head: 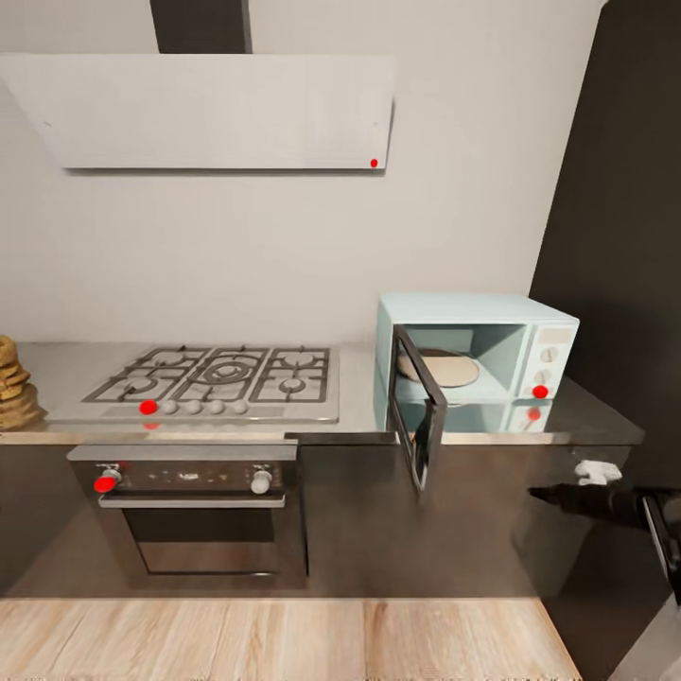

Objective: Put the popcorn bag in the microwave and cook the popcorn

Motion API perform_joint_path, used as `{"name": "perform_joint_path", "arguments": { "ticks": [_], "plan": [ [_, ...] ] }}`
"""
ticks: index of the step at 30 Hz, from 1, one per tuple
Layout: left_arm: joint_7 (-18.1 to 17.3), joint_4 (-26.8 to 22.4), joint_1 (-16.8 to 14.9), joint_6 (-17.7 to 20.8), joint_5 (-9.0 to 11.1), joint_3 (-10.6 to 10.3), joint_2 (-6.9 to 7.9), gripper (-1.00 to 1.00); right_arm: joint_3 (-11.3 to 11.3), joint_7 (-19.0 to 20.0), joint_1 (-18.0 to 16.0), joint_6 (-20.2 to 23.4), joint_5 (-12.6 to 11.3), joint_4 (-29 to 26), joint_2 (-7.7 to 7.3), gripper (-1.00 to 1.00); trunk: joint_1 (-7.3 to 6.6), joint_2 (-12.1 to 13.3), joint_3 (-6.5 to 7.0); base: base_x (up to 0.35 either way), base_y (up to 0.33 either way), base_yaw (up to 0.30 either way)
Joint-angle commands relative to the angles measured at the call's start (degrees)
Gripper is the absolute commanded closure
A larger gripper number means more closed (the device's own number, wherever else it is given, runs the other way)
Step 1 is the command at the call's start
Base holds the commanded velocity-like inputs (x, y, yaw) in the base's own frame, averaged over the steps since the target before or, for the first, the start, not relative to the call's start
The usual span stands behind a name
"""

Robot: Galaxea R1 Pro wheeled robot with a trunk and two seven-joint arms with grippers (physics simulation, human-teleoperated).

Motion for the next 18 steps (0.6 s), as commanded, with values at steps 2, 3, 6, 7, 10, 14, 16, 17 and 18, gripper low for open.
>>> {"name": "perform_joint_path", "arguments": {
  "ticks": [2,3,6,7,10,14,16,17,18],
  "plan": [
    [0.14,-0.05,-0.01,-0.19,-0.06,0.27,-0.09,-1.0,-0.34,0.57,2.7,-2.5,0.66,1.71,-0.45,-1.0,-0.02,-0.03,-0.05,-0.275,0.0,0.0],
    [0.14,-0.06,-0.01,-0.24,-0.06,0.3,-0.08,-1.0,-0.38,0.58,4.6,-3.46,0.67,2.17,-0.36,-1.0,-0.02,-0.03,-0.05,-0.315,0.0,0.0],
    [0.14,-0.06,-0.01,-0.29,-0.04,0.37,-0.02,-1.0,-0.38,0.69,8.9,-4.25,0.59,3.14,-0.12,-1.0,-0.02,-0.03,-0.05,-0.329,0.0,0.0],
    [0.14,-0.06,-0.01,-0.3,0.0,0.41,0.01,-1.0,-0.38,0.65,11.09,-4.42,0.62,3.73,-0.03,-1.0,-0.02,-0.03,-0.05,-0.336,0.0,0.0],
    [0.14,-0.06,-0.02,-0.31,0.24,0.59,0.13,-1.0,-0.38,0.28,14.05,-5.56,0.83,6.07,0.12,-1.0,-0.02,-0.03,-0.05,-0.337,0.0,0.0],
    [0.17,0.01,-0.01,-0.23,0.64,0.83,0.21,-1.0,-0.06,-9.29,15.5,-19.39,5.47,29.43,2.67,-1.0,-0.02,-0.03,-0.05,-0.153,0.0,0.0],
    [0.42,0.06,-0.01,-0.22,0.77,0.91,0.28,-1.0,0.14,-17.86,15.54,-28.25,7.58,40.36,6.41,-1.0,-0.02,-0.03,-0.05,-0.01,0.0,0.0],
    [0.61,0.09,-0.01,-0.22,0.85,0.93,0.33,-1.0,0.09,-25.27,15.54,-30.82,8.92,46.78,7.75,-1.0,-0.02,-0.03,-0.05,-0.002,0.0,0.0],
    [0.68,0.1,-0.01,-0.22,0.87,0.94,0.33,-1.0,0.08,-29.01,15.55,-31.52,9.26,49.49,8.11,-1.0,-0.02,-0.03,-0.05,-0.001,0.0,0.0]
  ]
}}
